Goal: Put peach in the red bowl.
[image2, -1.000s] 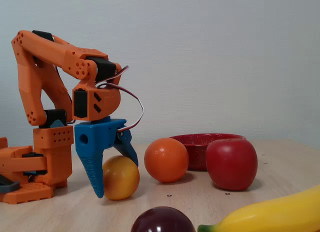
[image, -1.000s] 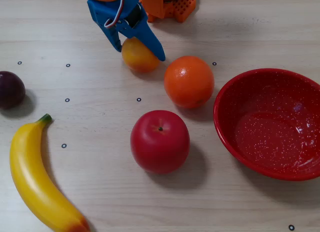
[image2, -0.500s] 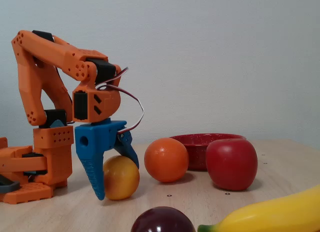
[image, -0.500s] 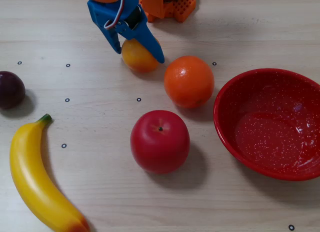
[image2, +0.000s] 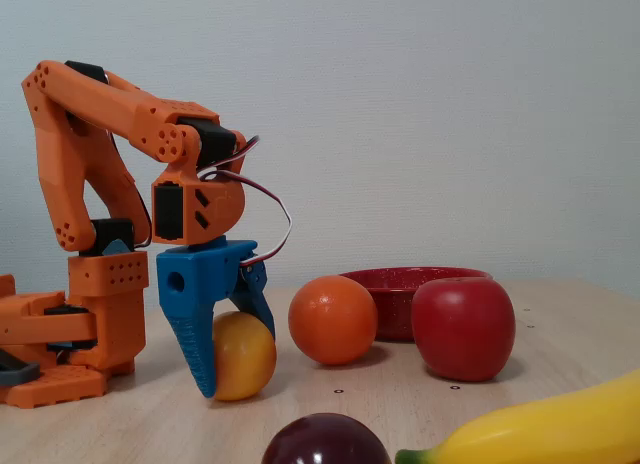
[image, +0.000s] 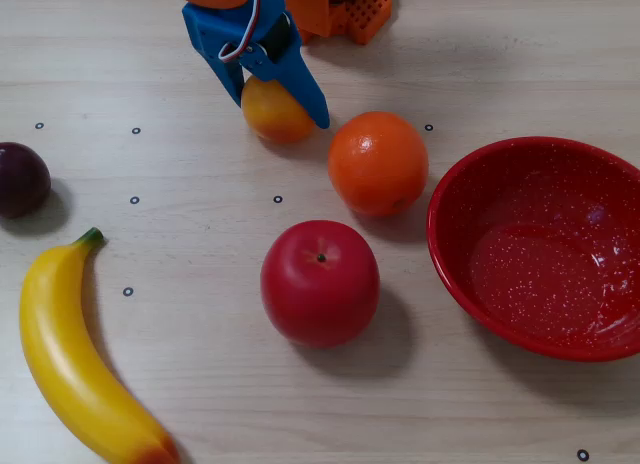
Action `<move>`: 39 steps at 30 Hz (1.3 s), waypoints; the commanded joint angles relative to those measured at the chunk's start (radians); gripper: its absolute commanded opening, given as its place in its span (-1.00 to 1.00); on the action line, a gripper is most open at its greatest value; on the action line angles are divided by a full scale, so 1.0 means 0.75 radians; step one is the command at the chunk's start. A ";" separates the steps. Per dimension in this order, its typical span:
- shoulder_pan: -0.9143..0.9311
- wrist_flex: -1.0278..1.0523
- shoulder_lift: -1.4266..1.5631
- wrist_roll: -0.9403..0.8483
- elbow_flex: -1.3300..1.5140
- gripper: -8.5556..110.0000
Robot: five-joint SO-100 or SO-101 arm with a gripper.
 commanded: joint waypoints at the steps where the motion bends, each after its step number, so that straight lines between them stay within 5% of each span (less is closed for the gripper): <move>1: -0.029 -0.016 0.008 -0.002 -0.039 -0.35; 8: -0.033 -0.016 0.002 -0.027 -0.039 -0.86; 39: -0.043 0.417 0.086 0.192 -0.440 -0.86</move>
